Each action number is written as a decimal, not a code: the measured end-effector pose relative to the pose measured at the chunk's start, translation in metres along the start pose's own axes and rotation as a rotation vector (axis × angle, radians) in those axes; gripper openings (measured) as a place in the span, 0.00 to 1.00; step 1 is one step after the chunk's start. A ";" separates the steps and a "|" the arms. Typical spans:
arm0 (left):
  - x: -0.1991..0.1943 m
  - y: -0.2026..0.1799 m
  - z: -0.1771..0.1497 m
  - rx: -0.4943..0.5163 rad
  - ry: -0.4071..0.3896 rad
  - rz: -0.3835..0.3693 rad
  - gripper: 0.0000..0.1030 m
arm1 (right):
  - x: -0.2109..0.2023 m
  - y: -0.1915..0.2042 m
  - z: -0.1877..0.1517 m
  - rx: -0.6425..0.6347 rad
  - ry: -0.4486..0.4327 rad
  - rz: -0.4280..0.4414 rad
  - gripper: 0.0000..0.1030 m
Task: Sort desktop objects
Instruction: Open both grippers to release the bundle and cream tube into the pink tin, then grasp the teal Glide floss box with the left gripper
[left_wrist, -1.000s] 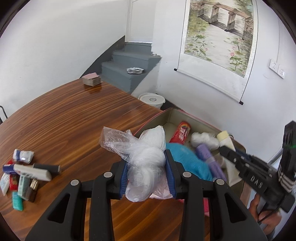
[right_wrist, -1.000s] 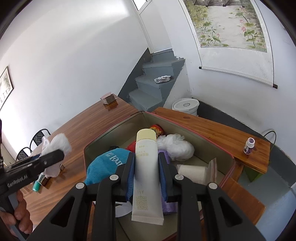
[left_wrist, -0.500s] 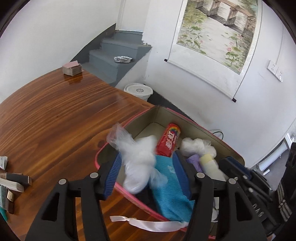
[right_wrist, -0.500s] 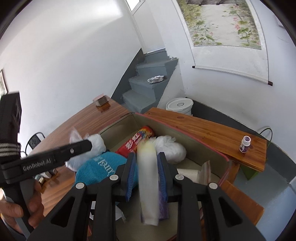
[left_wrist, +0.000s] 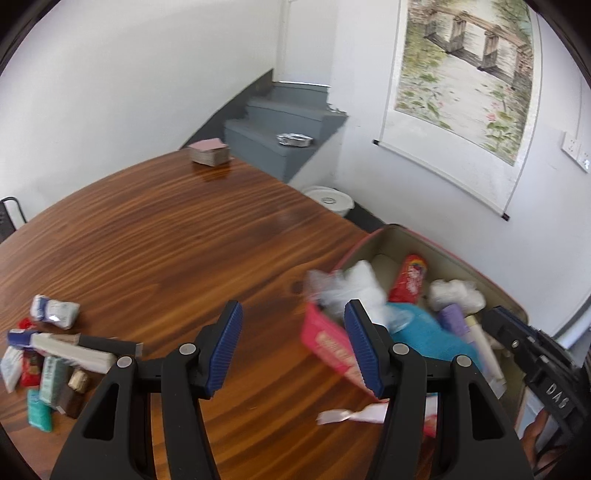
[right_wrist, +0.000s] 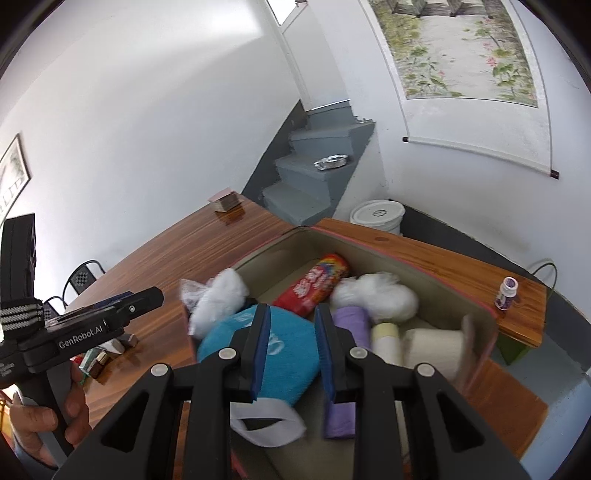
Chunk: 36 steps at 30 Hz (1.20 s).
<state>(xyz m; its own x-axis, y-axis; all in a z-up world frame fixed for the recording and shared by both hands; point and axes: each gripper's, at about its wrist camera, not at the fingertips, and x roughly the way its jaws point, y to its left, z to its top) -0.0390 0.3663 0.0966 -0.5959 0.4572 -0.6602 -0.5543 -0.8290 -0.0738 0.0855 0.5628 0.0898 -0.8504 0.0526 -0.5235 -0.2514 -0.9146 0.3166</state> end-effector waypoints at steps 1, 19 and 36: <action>-0.002 0.005 -0.002 -0.007 -0.003 0.011 0.59 | 0.001 0.003 -0.001 -0.006 0.003 0.005 0.27; -0.050 0.165 -0.063 -0.249 0.032 0.245 0.59 | 0.028 0.101 -0.021 -0.143 0.072 0.161 0.57; -0.048 0.251 -0.111 -0.351 0.116 0.368 0.59 | 0.057 0.181 -0.049 -0.292 0.177 0.260 0.57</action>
<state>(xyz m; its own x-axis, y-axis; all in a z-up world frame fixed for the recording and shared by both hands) -0.0849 0.1010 0.0269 -0.6349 0.0927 -0.7670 -0.0798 -0.9953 -0.0542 0.0143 0.3810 0.0789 -0.7696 -0.2409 -0.5913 0.1240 -0.9648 0.2318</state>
